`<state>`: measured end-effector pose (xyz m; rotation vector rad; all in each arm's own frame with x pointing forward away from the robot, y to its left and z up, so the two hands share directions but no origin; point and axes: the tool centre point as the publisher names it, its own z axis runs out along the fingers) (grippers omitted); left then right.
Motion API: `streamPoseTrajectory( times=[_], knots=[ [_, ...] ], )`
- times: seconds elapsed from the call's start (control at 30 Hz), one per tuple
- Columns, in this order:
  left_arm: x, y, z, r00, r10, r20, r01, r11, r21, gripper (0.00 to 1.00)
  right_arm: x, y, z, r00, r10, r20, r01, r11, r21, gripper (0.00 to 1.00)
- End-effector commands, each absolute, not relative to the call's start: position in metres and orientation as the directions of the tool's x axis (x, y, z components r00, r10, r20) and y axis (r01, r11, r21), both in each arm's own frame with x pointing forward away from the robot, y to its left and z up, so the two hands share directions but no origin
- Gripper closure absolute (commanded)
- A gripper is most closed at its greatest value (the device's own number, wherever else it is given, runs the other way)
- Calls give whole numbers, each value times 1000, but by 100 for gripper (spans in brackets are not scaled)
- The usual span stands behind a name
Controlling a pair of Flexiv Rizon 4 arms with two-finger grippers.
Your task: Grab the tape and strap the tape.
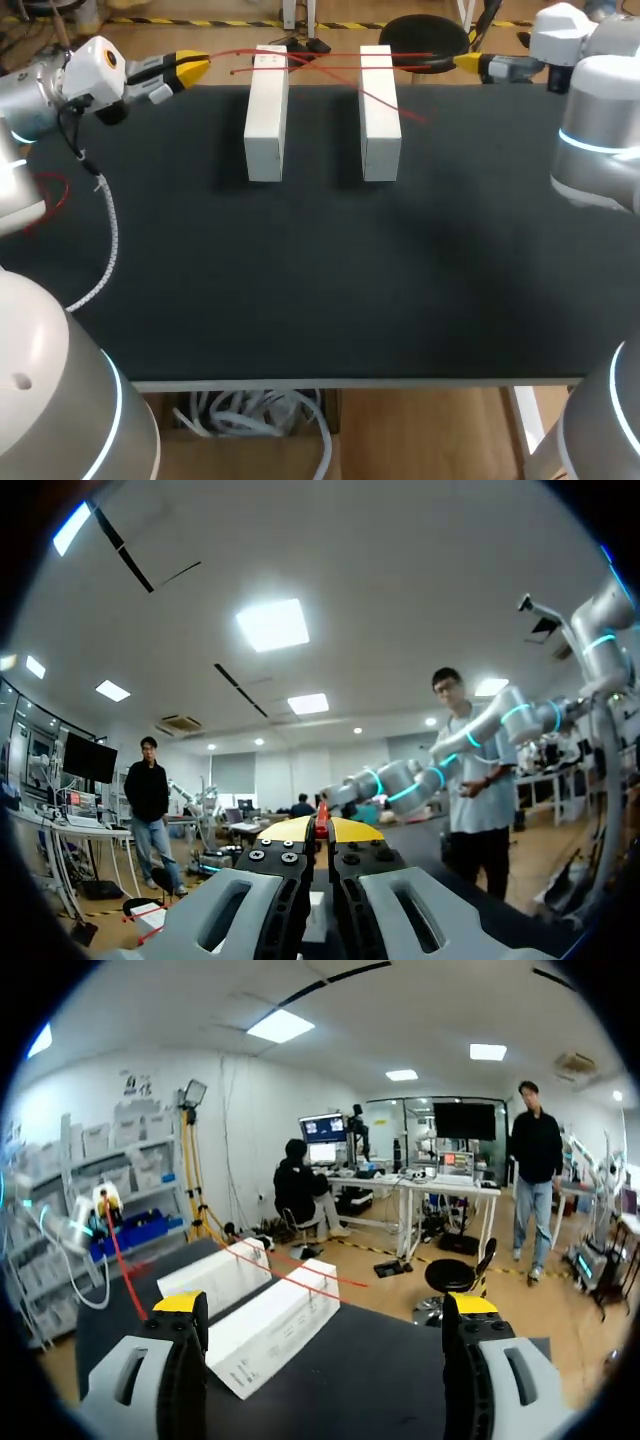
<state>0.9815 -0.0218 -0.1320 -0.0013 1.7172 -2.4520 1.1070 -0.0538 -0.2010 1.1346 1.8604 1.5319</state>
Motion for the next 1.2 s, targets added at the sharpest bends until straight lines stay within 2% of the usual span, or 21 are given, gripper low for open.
streamPoseTrajectory(
  times=[0.03,0.3,0.67,1.2],
  knots=[
    [982,-22,-133,-989,-122,-85,122,-336,-934,100,1091,-56,-200,-513,829,221,249,-103,963,0],
    [982,-22,-133,-989,-122,-85,122,-336,-934,100,1068,-41,-194,-483,768,420,318,-294,902,0],
    [982,-22,-133,-989,-122,-85,122,-336,-934,100,1032,-19,-183,-474,650,594,375,-461,804,0],
    [982,-22,-133,-989,-122,-85,122,-336,-934,100,1007,-11,-188,-358,560,747,367,-651,664,0]
  ],
)
